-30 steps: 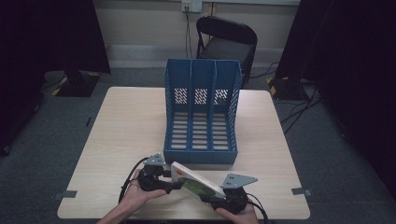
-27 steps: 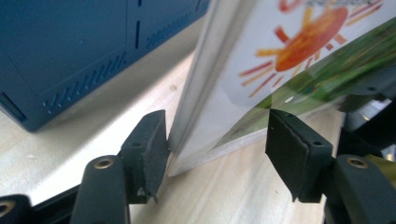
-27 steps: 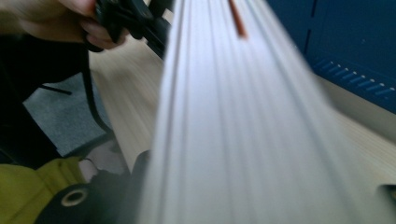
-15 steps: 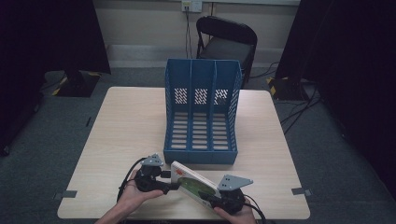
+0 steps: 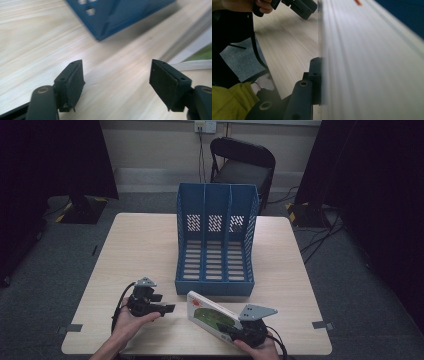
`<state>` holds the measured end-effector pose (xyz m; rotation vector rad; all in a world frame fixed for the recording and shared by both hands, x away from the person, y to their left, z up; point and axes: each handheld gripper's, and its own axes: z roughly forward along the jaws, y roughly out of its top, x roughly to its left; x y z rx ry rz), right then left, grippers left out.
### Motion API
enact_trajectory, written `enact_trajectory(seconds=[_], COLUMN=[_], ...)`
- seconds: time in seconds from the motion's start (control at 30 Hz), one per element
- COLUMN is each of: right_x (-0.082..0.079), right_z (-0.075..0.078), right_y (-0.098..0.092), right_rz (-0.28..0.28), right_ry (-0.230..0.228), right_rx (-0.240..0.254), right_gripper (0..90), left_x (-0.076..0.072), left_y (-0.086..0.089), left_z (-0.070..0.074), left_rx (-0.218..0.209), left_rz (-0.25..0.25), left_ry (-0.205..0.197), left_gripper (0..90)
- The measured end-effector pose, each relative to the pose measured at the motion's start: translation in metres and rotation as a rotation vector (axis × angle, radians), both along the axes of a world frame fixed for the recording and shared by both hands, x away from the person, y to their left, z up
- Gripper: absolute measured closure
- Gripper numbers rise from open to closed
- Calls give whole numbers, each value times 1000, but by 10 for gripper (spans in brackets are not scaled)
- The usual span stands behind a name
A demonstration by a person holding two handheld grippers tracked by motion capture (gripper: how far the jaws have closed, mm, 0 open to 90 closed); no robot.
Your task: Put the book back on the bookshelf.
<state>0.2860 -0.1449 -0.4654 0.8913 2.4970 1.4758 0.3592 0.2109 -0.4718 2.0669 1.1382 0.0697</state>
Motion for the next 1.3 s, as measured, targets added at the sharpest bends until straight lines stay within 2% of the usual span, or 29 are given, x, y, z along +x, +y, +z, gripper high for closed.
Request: enact_trajectory(seconds=[0.03, 0.07, 0.1, 0.2, 0.27, 0.3, 0.37, 0.43, 0.5, 0.53, 0.6, 0.67, 0.83, 1.1, 1.3], right_x=[0, 0, 0, 1, 0, 1, 1, 1, 1, 0, -2, -3, -2, -4, -5], right_z=[1, 2, 2, 5, 7, 8, 10, 12, 13, 13, 15, 16, 20, 30, 41], right_y=[-1, -2, -2, -8, -11, -12, -14, -15, -16, -17, -17, -18, -20, -23, -29], right_rz=[0, -2, -2, -16, -22, -23, -28, -27, -24, -24, -18, -17, -16, -10, -7], right_ry=[-2, -5, -5, -8, -10, -12, -16, -17, -19, -19, -19, -21, -19, -36, -55], right_rx=[1, 4, 4, 19, 31, 34, 41, 44, 48, 46, 47, 49, 60, 67, 91], right_gripper=[766, 766, 766, 766, 766, 766, 766, 767, 767, 767, 767, 767, 767, 767, 767], left_x=[2, 5, 5, 8, 9, 9, 10, 10, 10, 9, 5, 3, 0, 1, 2], left_y=[3, 7, 7, 9, 10, 10, 9, 10, 10, 9, 8, 9, 14, 14, 14], left_z=[-1, -3, -3, -5, -6, -7, -11, -13, -14, -16, -23, -26, -34, -34, -35], left_rx=[6, 45, 45, 85, 90, 100, 161, 191, 193, 215, 251, 232, 185, 180, 184], left_rz=[16, 31, 31, 48, 26, 39, 57, 63, 81, 83, 88, 98, 85, 76, 60], left_ry=[5, 7, 7, 17, 19, 18, 12, -13, -29, -58, -144, -173, -245, -240, -239], left_gripper=[253, 243, 258, 251, 246, 236, 228, 210, 192, 186, 159, 143, 110, 84, 70])
